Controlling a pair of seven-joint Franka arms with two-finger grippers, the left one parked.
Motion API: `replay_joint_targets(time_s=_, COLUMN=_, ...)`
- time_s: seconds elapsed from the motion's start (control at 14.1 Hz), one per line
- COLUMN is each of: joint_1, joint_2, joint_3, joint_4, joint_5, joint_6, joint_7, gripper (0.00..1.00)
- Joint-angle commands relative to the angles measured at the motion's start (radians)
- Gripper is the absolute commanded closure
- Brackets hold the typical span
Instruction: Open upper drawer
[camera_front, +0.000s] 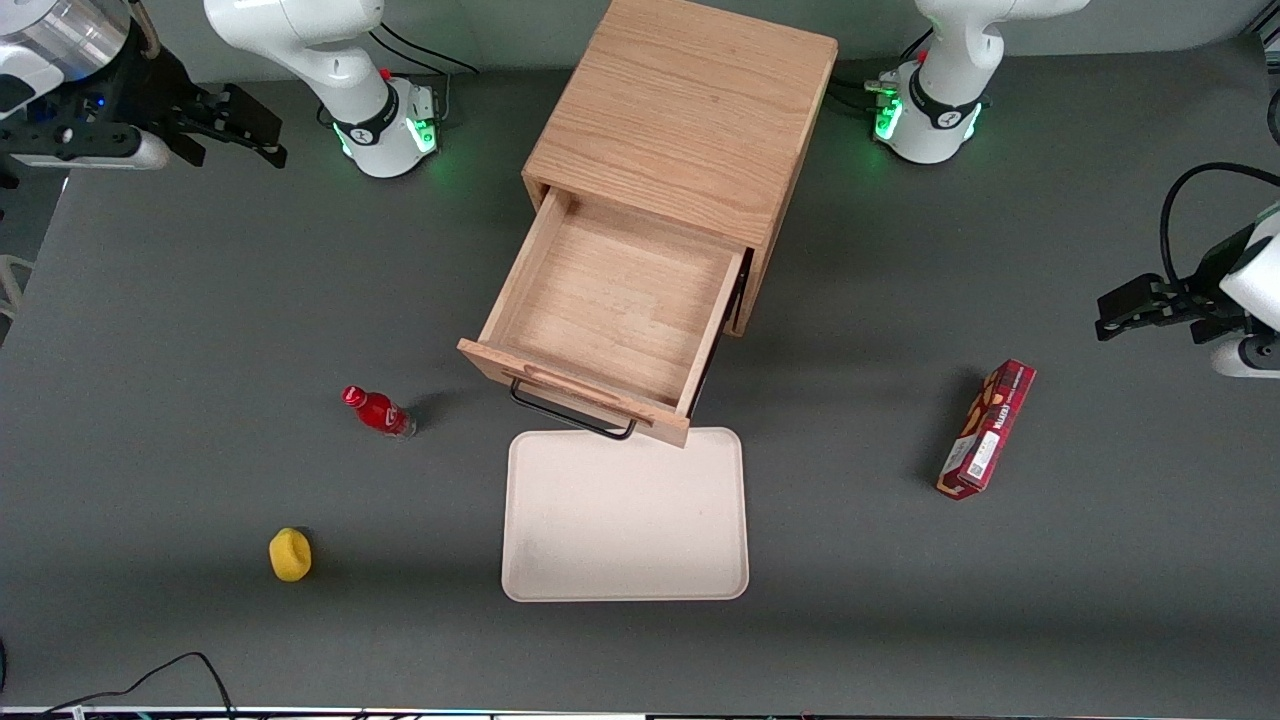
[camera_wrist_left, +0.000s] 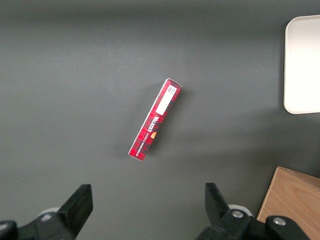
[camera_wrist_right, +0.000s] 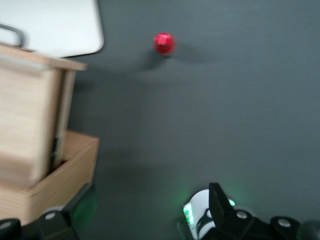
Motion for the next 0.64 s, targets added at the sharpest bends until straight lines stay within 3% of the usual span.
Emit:
replay_joint_targets(time_s=0.0, joint_1=0.014, joint_2=-0.113, joint_3=-0.092, joint_4=-0.148, joint_5=-0.06, joint_6=0.079, joint_7=0.015, gripper=0.0)
replay_joint_targets(time_s=0.57, joint_1=0.008, joint_2=-0.053, joint_3=-0.117, joint_4=-0.032, joint_5=-0.076, joint_6=0.061, joint_7=0.012, gripper=0.0)
